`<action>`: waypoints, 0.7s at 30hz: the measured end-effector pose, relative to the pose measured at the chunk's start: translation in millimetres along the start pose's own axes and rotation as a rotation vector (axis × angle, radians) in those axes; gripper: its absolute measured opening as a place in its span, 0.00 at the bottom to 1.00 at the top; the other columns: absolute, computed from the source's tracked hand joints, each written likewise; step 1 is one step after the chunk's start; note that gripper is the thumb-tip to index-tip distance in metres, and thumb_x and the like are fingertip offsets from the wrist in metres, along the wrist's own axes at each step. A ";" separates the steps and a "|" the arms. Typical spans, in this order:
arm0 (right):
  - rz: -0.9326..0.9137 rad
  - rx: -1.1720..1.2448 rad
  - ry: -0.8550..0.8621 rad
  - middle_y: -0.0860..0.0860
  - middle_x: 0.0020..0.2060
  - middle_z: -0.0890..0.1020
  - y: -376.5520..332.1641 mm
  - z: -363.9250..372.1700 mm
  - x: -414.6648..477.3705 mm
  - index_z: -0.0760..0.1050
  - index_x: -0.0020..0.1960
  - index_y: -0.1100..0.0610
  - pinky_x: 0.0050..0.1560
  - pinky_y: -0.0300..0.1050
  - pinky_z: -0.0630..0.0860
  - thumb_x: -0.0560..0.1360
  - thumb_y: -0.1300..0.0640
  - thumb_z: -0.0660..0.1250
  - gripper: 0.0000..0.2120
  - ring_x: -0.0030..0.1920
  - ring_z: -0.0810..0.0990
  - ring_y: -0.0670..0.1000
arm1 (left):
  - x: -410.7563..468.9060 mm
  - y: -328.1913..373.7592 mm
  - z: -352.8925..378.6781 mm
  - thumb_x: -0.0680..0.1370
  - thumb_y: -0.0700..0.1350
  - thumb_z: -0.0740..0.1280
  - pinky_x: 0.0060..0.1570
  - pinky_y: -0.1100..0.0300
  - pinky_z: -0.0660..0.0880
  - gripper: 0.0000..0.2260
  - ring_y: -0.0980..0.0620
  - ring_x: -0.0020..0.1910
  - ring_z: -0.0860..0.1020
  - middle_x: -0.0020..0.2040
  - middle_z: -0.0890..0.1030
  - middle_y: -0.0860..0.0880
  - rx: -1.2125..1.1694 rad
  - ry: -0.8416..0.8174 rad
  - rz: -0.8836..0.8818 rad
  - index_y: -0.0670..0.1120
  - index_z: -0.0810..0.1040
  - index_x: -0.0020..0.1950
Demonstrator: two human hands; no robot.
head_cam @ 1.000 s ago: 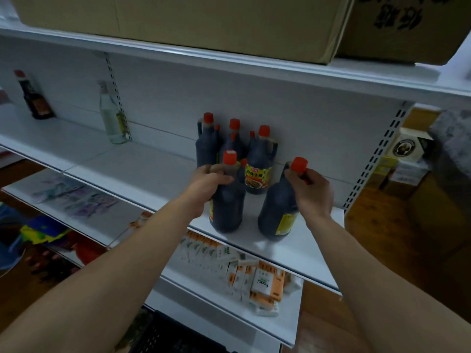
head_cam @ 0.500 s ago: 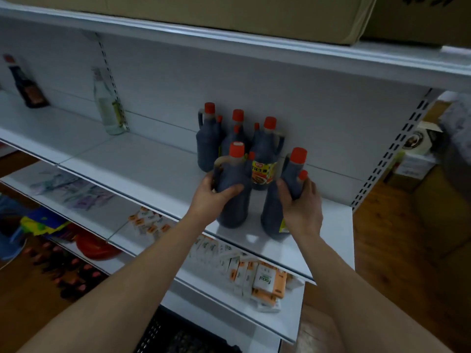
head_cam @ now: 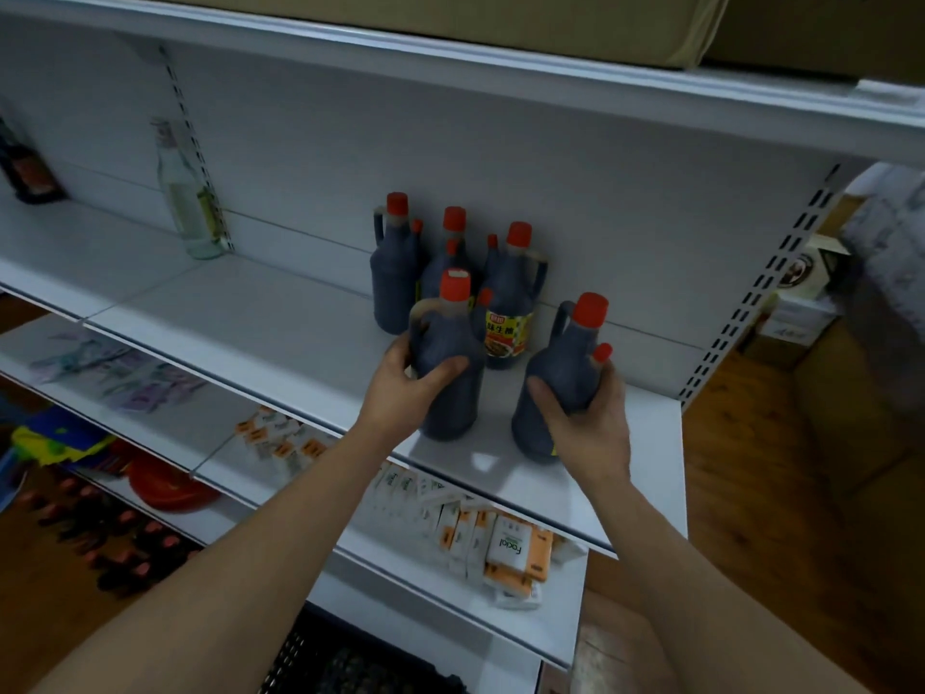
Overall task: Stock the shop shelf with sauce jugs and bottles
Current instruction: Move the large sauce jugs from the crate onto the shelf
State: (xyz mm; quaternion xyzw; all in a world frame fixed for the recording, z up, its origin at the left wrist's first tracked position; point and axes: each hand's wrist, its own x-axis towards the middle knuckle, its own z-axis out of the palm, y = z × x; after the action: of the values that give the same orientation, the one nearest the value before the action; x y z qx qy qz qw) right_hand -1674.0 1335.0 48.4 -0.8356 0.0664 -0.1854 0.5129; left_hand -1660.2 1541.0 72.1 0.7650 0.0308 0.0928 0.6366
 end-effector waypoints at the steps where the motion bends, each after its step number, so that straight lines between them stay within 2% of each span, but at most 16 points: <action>1: -0.001 -0.008 -0.022 0.46 0.63 0.75 3.2 -1.3 -0.3 0.62 0.69 0.47 0.60 0.52 0.76 0.62 0.34 0.73 0.41 0.62 0.75 0.49 | -0.8 -1.3 -0.3 0.72 0.49 0.74 0.48 0.68 0.72 0.30 0.53 0.64 0.73 0.67 0.75 0.51 -0.014 -0.013 -0.002 0.48 0.67 0.72; 4: 0.016 -0.036 -0.053 0.44 0.66 0.73 6.6 -1.9 3.0 0.60 0.70 0.44 0.62 0.55 0.76 0.60 0.37 0.76 0.45 0.65 0.74 0.49 | -3.3 -6.9 1.2 0.71 0.47 0.75 0.46 0.75 0.71 0.34 0.57 0.62 0.72 0.66 0.73 0.55 -0.028 -0.072 0.005 0.51 0.64 0.73; 8: 0.016 -0.074 -0.023 0.46 0.69 0.72 2.6 4.5 18.0 0.57 0.73 0.45 0.63 0.57 0.74 0.62 0.41 0.78 0.46 0.67 0.73 0.54 | 2.4 -4.3 -0.5 0.70 0.50 0.76 0.49 0.67 0.70 0.34 0.59 0.60 0.71 0.63 0.73 0.57 0.047 -0.075 -0.012 0.54 0.64 0.73; 10: -0.020 -0.045 -0.022 0.48 0.69 0.73 2.2 4.9 30.9 0.58 0.73 0.47 0.62 0.56 0.75 0.63 0.43 0.78 0.46 0.67 0.73 0.54 | 7.9 -0.3 0.3 0.70 0.49 0.76 0.46 0.70 0.71 0.32 0.59 0.58 0.72 0.59 0.74 0.58 0.059 -0.071 -0.018 0.52 0.66 0.71; 14: -0.047 -0.075 -0.028 0.54 0.65 0.73 6.7 8.7 64.1 0.62 0.72 0.53 0.59 0.58 0.76 0.60 0.38 0.78 0.48 0.64 0.74 0.57 | 15.7 -2.8 4.8 0.68 0.47 0.78 0.47 0.65 0.74 0.30 0.54 0.57 0.77 0.57 0.78 0.55 0.033 -0.038 -0.045 0.53 0.70 0.67; 17: -0.024 -0.118 -0.046 0.58 0.67 0.70 10.8 13.0 87.8 0.57 0.76 0.53 0.61 0.59 0.74 0.63 0.43 0.79 0.50 0.65 0.71 0.61 | 18.9 -6.0 8.7 0.68 0.47 0.78 0.44 0.68 0.74 0.28 0.57 0.54 0.77 0.54 0.78 0.57 0.028 0.003 -0.066 0.58 0.69 0.62; 21: -0.022 -0.126 -0.060 0.59 0.69 0.69 17.6 17.5 104.6 0.54 0.77 0.51 0.59 0.60 0.74 0.64 0.43 0.78 0.50 0.66 0.70 0.62 | 20.9 -7.9 13.2 0.68 0.48 0.78 0.43 0.71 0.73 0.30 0.56 0.56 0.76 0.56 0.78 0.58 0.063 0.029 -0.089 0.58 0.67 0.65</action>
State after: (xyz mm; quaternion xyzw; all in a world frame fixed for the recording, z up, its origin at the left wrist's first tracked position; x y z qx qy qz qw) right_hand -1569.5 1309.9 51.1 -0.8721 0.0534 -0.1613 0.4590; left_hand -1636.7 1533.2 64.3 0.7812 0.0771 0.0743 0.6150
